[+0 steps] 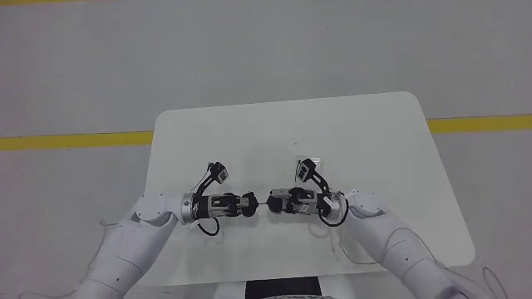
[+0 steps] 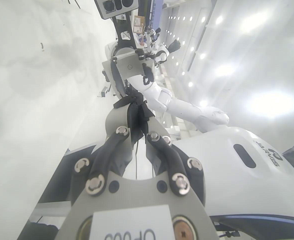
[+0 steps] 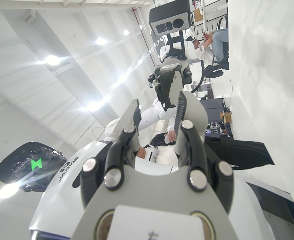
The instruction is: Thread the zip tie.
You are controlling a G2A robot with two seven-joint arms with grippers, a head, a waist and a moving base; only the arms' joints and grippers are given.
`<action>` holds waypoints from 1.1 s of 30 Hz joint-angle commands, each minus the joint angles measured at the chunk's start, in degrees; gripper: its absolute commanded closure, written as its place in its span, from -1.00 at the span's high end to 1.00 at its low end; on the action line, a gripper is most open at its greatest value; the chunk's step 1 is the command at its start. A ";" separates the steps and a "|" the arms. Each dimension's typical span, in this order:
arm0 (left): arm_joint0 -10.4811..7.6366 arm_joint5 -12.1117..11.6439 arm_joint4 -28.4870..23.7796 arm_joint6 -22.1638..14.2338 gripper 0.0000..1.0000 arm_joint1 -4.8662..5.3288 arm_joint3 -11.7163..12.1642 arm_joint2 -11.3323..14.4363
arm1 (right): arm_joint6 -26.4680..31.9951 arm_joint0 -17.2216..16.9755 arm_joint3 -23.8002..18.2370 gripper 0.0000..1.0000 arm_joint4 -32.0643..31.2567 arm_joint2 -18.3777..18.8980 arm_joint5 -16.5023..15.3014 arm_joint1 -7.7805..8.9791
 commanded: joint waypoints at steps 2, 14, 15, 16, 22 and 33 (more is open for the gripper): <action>0.00 0.00 0.00 0.00 -1.00 0.00 0.00 0.00 | 0.13 0.14 0.31 -1.00 -0.26 -0.53 -0.27 -0.21; 0.00 0.00 0.00 0.00 -1.00 0.00 0.00 0.00 | -0.13 -0.17 0.34 -0.86 -0.96 -0.86 -1.37 -0.46; 0.00 0.00 0.00 0.00 -1.00 0.00 0.00 0.00 | -0.31 -0.24 0.34 -0.82 -1.04 -0.79 -1.45 -0.45; 0.00 0.00 0.00 0.00 -1.00 0.00 0.00 0.00 | -0.49 -0.36 0.34 -0.82 -1.04 -0.69 -1.55 -0.43; 0.00 0.00 0.00 0.00 -1.00 0.00 0.00 0.00 | -0.79 -0.65 0.16 -0.74 -1.26 -0.37 -1.47 -0.36; 0.00 0.00 0.00 0.00 -1.00 0.00 0.00 0.00 | -0.56 -0.90 -0.72 -0.76 -1.46 -0.26 -1.38 -0.38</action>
